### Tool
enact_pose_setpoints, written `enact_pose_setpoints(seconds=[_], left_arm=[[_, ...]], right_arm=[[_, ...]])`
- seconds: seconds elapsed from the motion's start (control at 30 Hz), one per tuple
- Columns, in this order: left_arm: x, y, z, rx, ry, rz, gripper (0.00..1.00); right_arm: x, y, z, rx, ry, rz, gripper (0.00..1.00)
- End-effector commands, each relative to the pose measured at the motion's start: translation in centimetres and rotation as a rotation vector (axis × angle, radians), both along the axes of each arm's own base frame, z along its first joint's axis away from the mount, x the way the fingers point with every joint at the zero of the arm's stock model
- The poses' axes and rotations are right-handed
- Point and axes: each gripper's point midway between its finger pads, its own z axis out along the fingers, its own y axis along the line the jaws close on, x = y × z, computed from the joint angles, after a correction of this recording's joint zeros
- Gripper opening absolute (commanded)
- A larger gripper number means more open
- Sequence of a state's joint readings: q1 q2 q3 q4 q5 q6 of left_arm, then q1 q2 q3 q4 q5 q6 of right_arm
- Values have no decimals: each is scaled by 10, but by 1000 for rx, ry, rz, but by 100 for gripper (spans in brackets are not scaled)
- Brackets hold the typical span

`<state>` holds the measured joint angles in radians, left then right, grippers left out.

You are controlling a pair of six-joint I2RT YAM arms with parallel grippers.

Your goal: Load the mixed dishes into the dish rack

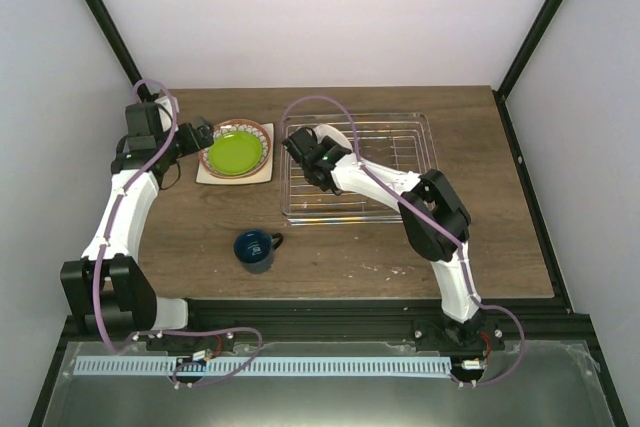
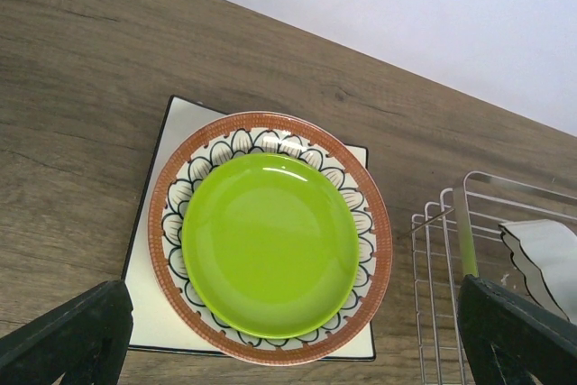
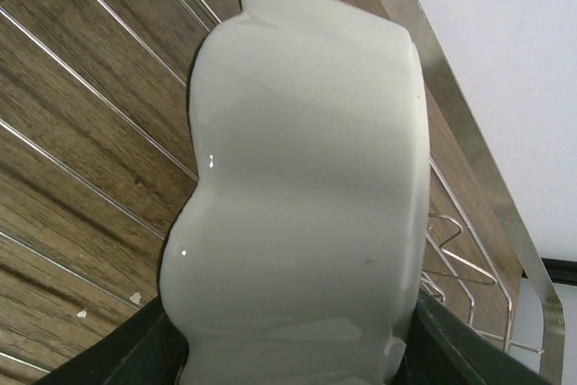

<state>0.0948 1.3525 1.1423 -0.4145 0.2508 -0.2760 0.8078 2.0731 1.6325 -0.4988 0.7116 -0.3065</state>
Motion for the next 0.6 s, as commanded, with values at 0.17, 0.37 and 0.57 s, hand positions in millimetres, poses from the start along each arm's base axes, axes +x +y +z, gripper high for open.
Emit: enact_pose_setpoints(seconds=[0.17,0.37,0.57], left_arm=[[-1,0,5,-9,-10,-4,100],[-2,1,3,-7,-4,0,100],[-2,1,0,-7,3,1,100]], right_arm=[[-1,7,-7,28,3,7,85],[-5,11,-13,53,34,17,100],[-13,18,-17,91,82,45,100]])
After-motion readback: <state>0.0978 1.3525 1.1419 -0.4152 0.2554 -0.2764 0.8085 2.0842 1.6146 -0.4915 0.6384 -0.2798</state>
